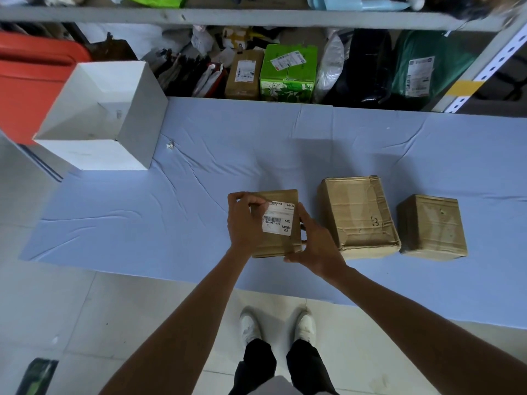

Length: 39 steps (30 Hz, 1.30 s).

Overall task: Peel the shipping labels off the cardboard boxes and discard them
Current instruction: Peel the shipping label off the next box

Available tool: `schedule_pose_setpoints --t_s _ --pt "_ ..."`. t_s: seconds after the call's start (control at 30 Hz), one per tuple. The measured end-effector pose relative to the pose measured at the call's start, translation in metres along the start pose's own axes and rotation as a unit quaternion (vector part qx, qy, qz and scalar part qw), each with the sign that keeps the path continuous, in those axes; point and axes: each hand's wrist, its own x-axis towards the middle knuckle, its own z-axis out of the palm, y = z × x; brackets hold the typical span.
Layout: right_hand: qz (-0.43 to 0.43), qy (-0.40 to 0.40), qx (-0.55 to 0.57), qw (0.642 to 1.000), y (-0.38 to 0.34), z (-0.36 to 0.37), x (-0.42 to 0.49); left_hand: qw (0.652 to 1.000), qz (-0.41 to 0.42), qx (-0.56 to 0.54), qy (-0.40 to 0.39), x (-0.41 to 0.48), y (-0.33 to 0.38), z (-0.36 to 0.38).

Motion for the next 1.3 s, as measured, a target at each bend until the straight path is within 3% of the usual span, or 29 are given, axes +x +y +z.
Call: schedule_pose_setpoints --t_s 0.37,1.0,1.3 --pt "-0.002 0.001 0.005 1.0 0.002 0.004 0.003 1.0 -0.019 -0.013 0.003 -0.001 0.001 0.003" --pt "-0.032 -0.008 -0.019 0.999 0.005 0.003 0.002 0.993 0.111 -0.019 0.014 -0.001 -0.014 0.002" --pt "-0.038 -0.009 -0.029 0.999 0.005 0.002 0.003 0.997 0.073 -0.017 -0.011 0.005 -0.01 0.0"
